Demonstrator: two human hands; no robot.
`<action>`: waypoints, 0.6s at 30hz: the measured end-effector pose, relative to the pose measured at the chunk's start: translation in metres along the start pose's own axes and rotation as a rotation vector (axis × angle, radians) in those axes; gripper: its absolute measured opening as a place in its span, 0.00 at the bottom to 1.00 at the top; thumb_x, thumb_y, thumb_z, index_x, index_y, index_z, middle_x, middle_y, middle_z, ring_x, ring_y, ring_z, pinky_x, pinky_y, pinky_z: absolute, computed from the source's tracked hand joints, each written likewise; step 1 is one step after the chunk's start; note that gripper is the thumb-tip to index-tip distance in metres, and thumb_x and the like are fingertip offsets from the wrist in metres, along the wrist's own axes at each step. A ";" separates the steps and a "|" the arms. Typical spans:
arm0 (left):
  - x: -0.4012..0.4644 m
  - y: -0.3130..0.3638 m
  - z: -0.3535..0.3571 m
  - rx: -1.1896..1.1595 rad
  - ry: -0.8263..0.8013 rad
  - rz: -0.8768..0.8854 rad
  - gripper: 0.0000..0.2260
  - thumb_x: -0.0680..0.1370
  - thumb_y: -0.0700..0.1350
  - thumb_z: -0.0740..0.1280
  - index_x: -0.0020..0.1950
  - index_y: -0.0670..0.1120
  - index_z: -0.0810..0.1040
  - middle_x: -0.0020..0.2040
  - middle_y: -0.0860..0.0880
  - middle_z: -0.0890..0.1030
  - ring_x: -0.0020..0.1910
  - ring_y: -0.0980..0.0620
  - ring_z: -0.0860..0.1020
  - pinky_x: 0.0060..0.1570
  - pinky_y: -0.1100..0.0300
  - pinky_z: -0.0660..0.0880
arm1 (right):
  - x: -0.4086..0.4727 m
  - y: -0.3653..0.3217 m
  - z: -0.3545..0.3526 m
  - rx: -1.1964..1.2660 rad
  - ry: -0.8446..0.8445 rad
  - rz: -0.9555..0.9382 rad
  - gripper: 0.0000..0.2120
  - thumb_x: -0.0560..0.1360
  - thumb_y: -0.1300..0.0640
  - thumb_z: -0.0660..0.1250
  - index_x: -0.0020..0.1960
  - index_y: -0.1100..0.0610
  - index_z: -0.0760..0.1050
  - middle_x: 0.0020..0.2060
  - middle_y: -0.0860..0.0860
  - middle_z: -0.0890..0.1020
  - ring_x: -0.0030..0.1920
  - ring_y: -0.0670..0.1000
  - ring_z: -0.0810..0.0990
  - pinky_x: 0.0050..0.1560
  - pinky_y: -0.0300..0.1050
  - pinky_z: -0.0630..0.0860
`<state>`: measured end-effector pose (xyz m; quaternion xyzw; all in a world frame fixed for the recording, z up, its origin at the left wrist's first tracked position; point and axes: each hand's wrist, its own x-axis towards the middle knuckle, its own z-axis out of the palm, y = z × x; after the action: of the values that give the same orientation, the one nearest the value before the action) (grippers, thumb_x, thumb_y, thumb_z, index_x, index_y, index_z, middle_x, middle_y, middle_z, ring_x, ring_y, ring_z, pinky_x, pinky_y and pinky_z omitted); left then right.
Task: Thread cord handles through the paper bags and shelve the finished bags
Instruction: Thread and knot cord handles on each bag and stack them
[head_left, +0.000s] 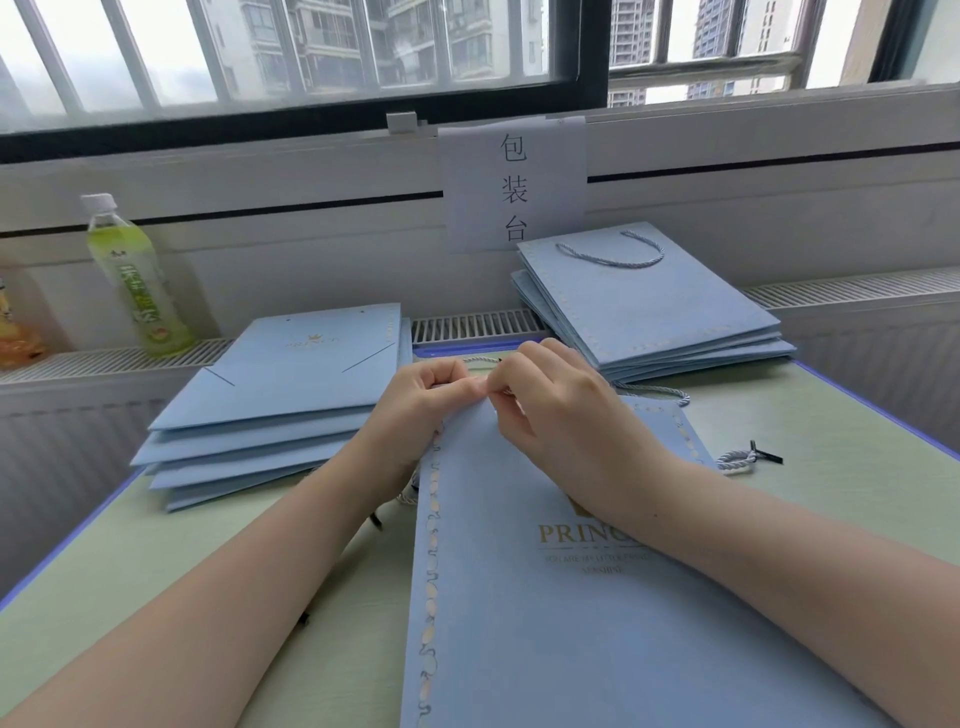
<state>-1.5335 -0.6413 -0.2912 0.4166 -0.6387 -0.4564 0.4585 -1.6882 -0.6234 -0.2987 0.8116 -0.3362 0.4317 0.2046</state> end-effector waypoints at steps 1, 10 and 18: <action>0.000 0.000 0.000 -0.005 -0.002 -0.002 0.10 0.67 0.47 0.69 0.33 0.44 0.70 0.30 0.47 0.70 0.27 0.53 0.69 0.28 0.63 0.66 | 0.000 0.000 0.000 0.015 0.016 0.011 0.09 0.75 0.66 0.59 0.37 0.64 0.72 0.31 0.56 0.72 0.32 0.56 0.69 0.32 0.53 0.71; 0.001 0.001 -0.001 -0.032 -0.008 -0.015 0.11 0.67 0.48 0.70 0.32 0.44 0.70 0.30 0.46 0.71 0.27 0.52 0.70 0.30 0.60 0.67 | 0.000 0.003 -0.001 0.077 -0.013 0.014 0.09 0.75 0.62 0.59 0.39 0.64 0.74 0.33 0.55 0.74 0.33 0.56 0.71 0.36 0.45 0.67; 0.002 0.000 -0.004 -0.032 -0.021 -0.005 0.12 0.68 0.47 0.69 0.29 0.47 0.69 0.29 0.46 0.69 0.26 0.51 0.68 0.29 0.60 0.65 | 0.006 0.015 -0.013 0.448 -0.277 0.224 0.01 0.73 0.59 0.69 0.43 0.55 0.80 0.38 0.46 0.78 0.39 0.43 0.74 0.43 0.36 0.70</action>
<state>-1.5300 -0.6444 -0.2896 0.4061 -0.6349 -0.4721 0.4573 -1.7041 -0.6273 -0.2861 0.8458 -0.3447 0.3999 -0.0765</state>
